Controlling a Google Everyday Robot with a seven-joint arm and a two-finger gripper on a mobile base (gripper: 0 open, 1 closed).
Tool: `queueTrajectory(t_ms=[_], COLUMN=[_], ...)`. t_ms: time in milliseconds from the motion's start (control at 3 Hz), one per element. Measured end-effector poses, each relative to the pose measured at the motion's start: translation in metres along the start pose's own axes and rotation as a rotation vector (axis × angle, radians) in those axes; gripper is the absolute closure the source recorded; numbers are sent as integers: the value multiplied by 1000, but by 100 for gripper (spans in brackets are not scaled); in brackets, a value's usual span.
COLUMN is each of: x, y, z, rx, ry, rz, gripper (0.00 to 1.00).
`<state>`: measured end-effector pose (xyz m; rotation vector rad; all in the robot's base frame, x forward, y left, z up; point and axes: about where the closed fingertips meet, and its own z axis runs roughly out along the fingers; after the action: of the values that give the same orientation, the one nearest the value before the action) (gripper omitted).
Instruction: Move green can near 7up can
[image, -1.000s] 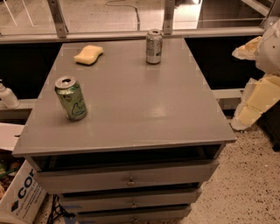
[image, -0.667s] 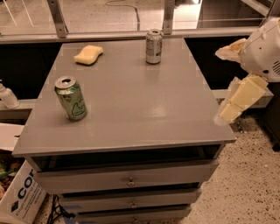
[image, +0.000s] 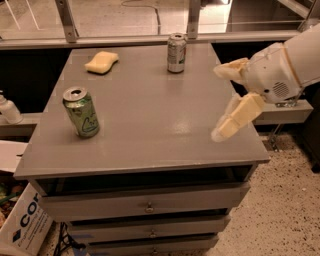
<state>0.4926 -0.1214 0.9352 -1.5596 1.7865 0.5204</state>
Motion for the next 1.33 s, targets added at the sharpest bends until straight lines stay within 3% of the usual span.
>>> queueTrajectory(t_ms=[333, 667, 1333], x=[-26, -26, -46], y=[3, 3, 3], z=[22, 22, 53], rx=[-49, -49, -68], ry=[-115, -115, -267], rz=[-4, -4, -12], gripper=[0, 0, 0])
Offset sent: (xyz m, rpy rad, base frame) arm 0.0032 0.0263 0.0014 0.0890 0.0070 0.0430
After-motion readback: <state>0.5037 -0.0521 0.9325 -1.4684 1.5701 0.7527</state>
